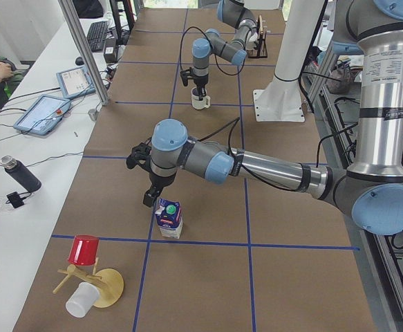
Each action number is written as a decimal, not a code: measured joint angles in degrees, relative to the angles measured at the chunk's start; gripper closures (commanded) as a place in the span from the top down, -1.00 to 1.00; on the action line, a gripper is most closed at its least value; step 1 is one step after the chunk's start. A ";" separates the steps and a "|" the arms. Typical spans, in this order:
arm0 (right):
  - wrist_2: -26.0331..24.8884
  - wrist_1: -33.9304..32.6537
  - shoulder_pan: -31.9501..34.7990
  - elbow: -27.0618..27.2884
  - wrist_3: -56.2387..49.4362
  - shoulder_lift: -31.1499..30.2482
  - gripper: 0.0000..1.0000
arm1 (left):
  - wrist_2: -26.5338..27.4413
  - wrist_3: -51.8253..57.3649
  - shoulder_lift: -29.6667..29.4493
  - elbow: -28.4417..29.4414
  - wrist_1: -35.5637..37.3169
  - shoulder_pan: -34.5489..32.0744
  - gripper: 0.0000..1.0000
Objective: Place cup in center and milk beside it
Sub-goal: 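Carry the white mug with the right gripper to the table center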
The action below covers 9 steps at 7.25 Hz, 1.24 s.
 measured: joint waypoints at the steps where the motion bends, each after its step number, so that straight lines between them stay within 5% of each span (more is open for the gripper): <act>1: -0.01 -0.31 0.07 0.13 -0.08 -0.33 -1.00 | 0.00 0.00 0.00 -0.07 0.00 0.00 0.98; 3: -0.02 0.89 0.13 0.78 0.27 -1.48 0.96 | 0.00 0.00 -0.05 -0.20 0.00 0.00 0.98; 7: -1.00 5.54 1.37 5.74 0.64 -4.27 0.99 | 0.00 -0.13 -0.34 -0.09 0.00 0.00 0.98; 9: 5.20 5.30 6.77 11.03 0.34 -4.31 0.99 | 0.00 -0.89 -0.48 -0.05 0.00 0.00 0.98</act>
